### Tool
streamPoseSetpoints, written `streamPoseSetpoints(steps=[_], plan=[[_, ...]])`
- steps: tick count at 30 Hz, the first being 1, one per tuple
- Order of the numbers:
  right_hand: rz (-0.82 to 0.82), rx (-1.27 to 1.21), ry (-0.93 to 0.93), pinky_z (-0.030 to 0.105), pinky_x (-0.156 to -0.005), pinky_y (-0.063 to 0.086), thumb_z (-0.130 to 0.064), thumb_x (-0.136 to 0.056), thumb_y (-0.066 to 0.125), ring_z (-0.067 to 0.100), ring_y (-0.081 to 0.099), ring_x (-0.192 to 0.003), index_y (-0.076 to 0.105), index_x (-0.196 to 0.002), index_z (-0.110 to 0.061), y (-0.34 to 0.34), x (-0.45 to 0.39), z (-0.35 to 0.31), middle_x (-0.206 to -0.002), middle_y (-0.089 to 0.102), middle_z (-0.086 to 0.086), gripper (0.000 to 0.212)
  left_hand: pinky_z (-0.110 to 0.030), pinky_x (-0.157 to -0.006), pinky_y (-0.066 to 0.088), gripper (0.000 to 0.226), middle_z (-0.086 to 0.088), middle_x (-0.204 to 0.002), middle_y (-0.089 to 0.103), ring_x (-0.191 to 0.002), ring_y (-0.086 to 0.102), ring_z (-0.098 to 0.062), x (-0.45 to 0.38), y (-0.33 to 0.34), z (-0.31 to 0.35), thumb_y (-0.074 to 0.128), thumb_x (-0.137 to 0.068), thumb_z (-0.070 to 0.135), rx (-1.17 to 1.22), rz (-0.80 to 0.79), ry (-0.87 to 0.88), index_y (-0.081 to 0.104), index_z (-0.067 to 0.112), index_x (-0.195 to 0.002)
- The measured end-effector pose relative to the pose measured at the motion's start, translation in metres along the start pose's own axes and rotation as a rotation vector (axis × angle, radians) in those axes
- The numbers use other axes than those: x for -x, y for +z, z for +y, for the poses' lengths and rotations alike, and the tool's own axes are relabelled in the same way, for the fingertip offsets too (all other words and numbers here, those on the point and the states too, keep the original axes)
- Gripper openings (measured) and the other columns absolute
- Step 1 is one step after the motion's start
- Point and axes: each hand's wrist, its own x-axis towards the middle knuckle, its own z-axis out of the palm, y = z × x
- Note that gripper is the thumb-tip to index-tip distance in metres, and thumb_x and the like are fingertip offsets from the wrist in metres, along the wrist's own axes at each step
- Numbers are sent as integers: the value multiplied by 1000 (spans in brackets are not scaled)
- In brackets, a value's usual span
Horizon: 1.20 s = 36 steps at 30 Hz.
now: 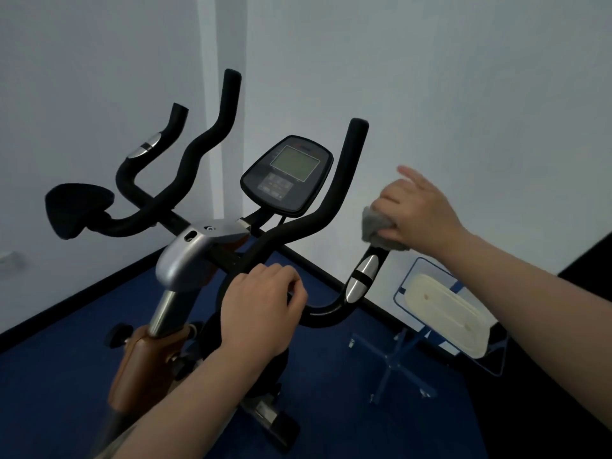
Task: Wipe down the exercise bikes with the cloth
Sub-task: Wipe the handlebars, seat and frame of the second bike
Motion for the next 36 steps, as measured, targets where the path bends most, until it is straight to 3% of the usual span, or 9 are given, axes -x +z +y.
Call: streamPoseSetpoints(steps=[3, 6, 8, 14, 18, 23, 26, 32, 36], plan=[[57, -382, 611, 31, -70, 47, -35, -83, 55, 25, 62, -80, 67, -95, -14, -4, 11, -12, -85, 62, 1, 27, -28, -70, 39, 21, 14, -78, 61, -73, 52, -8, 0, 0, 1, 48, -95, 35, 10, 6, -7, 64, 27, -84], [354, -924, 1293, 33, -81, 53, -29, -93, 58, 10, 62, -90, 55, -109, -28, 13, 10, -72, -97, 63, -9, 16, -27, -71, 40, 19, 15, -79, 61, -74, 53, -7, 0, 0, 2, 49, -95, 35, 19, 12, -33, 63, 29, -84], [554, -1020, 1465, 19, -81, 53, -28, -95, 58, 4, 61, -95, 46, -120, -24, 19, -2, -108, -112, 60, -2, 28, -27, -70, 41, 19, 15, -77, 61, -72, 53, -6, -1, 0, 3, 49, -93, 34, 20, 23, -46, 63, 28, -82], [494, -1021, 1506, 34, -77, 54, -34, -98, 52, 11, 64, -85, 48, -113, -28, 21, -11, -82, -98, 65, -4, 17, -30, -62, 43, 17, 14, -72, 60, -66, 55, -9, -2, -1, 7, 54, -90, 32, -1, 58, -65, 66, 27, -78], [498, -1079, 1492, 12, -73, 45, -30, -99, 51, 1, 59, -98, 39, -134, -24, 22, 0, -116, -125, 56, -2, 37, -27, -59, 38, 12, 14, -69, 59, -62, 53, -8, -1, 0, 7, 60, -86, 30, -11, 93, -83, 66, 27, -76], [245, -1166, 1460, 25, -70, 40, -18, -90, 50, 3, 53, -86, 19, -150, -27, 10, 3, -101, -132, 36, -3, 68, -26, -59, 35, 10, 15, -67, 58, -62, 52, -8, -1, 1, 7, 66, -84, 26, -25, 117, -91, 66, 27, -75], [243, -1242, 1355, 23, -78, 39, -30, -74, 53, 5, 49, -103, 12, -151, -36, -4, 9, -117, -133, 31, -9, 87, -18, -56, 27, 10, 18, -66, 53, -60, 47, -4, -1, 0, 8, 69, -83, 26, -41, 128, -117, 65, 29, -74], [358, -1127, 1432, 35, -95, 48, -51, -98, 44, 11, 60, -107, 47, -134, -28, 7, -19, -63, -119, 60, -6, 43, -14, -53, 26, 9, 15, -67, 58, -60, 48, -5, -2, -1, 8, 70, -80, 26, -49, 131, -128, 65, 30, -73], [503, -1085, 1413, 6, -76, 48, -38, -102, 45, -20, 52, -97, 37, -144, -29, 20, -3, -103, -129, 47, -10, 44, -10, -53, 22, 10, 17, -65, 54, -57, 40, -1, -1, -1, 9, 71, -78, 26, -51, 140, -140, 64, 30, -72]])
